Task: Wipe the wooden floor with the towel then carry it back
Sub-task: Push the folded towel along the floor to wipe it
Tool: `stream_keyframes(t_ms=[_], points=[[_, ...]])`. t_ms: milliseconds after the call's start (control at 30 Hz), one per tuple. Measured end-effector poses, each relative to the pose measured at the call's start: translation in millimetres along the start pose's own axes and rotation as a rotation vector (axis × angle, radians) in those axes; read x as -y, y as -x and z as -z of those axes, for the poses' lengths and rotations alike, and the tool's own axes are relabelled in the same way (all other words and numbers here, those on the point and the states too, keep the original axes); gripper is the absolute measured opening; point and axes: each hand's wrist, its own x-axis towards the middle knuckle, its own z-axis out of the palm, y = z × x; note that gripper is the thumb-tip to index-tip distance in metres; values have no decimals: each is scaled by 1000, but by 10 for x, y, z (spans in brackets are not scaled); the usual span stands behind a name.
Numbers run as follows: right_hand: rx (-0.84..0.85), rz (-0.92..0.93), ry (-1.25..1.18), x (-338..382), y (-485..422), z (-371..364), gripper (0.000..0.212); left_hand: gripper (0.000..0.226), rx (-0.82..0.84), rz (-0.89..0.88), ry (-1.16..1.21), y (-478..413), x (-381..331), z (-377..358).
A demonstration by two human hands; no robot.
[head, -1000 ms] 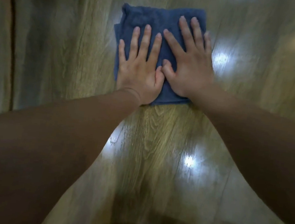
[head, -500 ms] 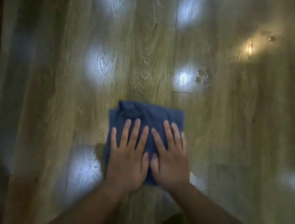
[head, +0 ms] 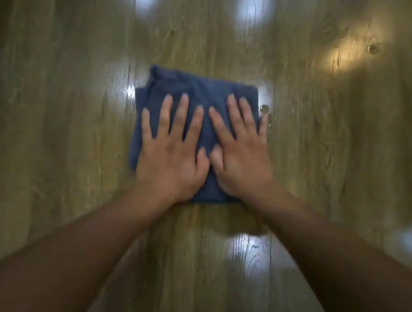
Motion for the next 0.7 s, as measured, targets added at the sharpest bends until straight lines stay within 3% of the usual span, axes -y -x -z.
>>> stream_keyframes(t_ms=[167, 367, 500, 700], points=[[-12, 20, 180, -470, -1354, 268, 68, 75, -76, 75, -46, -1381, 167, 114], [9, -12, 173, -355, -1332, 294, 64, 68, -34, 56, -87, -1392, 156, 200], [-24, -61, 55, -108, -468, 125, 65, 70, -9, 1, -73, -636, 12, 104], [-25, -55, -41, 404, 2351, -477, 72, 79, 120, -136, 60, 2068, -619, -322]])
